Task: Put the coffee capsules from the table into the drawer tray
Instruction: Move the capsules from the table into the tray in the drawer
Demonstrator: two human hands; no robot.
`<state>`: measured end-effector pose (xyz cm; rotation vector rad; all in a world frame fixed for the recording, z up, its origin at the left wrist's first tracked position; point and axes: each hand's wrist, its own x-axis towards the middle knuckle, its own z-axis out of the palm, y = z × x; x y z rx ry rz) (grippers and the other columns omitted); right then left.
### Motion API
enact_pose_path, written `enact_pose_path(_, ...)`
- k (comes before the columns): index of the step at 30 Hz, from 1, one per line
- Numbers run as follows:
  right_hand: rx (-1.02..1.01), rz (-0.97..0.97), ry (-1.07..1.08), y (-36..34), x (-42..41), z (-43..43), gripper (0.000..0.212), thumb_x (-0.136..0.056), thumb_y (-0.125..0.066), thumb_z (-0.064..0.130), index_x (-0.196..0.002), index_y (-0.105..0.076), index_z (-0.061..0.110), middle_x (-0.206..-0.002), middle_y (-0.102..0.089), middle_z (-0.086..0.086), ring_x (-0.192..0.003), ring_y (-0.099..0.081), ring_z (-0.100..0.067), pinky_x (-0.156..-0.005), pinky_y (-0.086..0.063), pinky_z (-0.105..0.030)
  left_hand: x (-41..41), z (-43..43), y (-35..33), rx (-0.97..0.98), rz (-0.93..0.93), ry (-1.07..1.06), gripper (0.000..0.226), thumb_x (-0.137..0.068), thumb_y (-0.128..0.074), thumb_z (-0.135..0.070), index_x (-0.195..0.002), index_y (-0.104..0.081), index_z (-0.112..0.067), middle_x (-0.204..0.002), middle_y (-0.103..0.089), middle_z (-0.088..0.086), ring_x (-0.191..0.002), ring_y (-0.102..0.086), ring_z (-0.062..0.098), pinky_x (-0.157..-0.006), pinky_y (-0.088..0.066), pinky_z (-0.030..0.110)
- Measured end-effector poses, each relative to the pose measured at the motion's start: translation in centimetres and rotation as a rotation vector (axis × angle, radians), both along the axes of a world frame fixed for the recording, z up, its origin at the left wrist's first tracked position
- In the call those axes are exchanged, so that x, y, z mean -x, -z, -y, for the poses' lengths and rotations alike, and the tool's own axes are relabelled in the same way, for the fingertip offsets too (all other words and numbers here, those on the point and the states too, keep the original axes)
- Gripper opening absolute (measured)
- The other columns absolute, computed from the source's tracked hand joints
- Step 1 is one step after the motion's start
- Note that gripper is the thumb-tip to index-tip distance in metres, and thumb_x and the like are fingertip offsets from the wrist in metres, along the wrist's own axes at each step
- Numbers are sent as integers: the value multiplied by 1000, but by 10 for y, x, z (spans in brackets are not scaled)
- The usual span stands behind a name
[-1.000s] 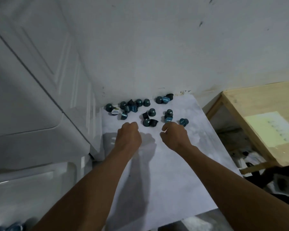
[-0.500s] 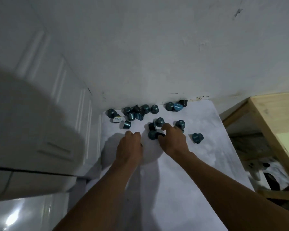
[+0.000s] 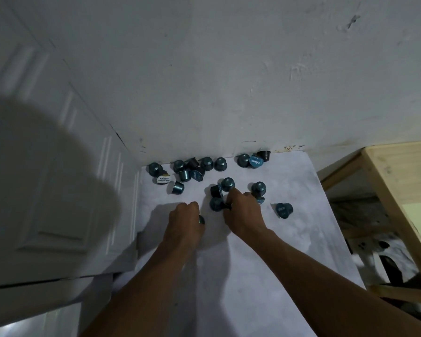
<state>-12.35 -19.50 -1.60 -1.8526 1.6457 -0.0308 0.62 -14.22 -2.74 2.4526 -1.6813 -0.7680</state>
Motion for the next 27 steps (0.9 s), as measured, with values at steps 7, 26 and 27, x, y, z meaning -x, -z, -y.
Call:
enact_pose_path(7, -17, -32, -4, -9, 12, -21, 37, -85, -58, 11, -120, -46, 9, -124, -45, -17, -98, -56, -35, -76, -45, -35, -1, -15, -16, 9, -115, -16, 28, -84, -59, -23, -111, -59, -15, -110, -52, 13, -97, -56, 32, -76, -42, 30)
enact_pose_path(26, 216, 30, 39, -84, 70, -116, 46, -83, -61, 10, -127, -53, 19, -123, -47, -14, -103, -54, -32, -88, -48, -33, 42, -84, -97, 246, -188, 70, 43, -73, -68, -24, -116, -62, -23, -114, -56, 8, -99, -58, 26, -75, -39, 26)
enact_pose_path(27, 241, 29, 37, -88, 74, -123, 45, -84, -61, 11, -127, -53, 21, -123, -49, -13, -104, -55, -31, -89, -48, -32, 46, -91, -103, 267, -176, 73, 41, -73, -68, -22, -113, -64, -22, -113, -57, 7, -98, -58, 25, -74, -39, 25)
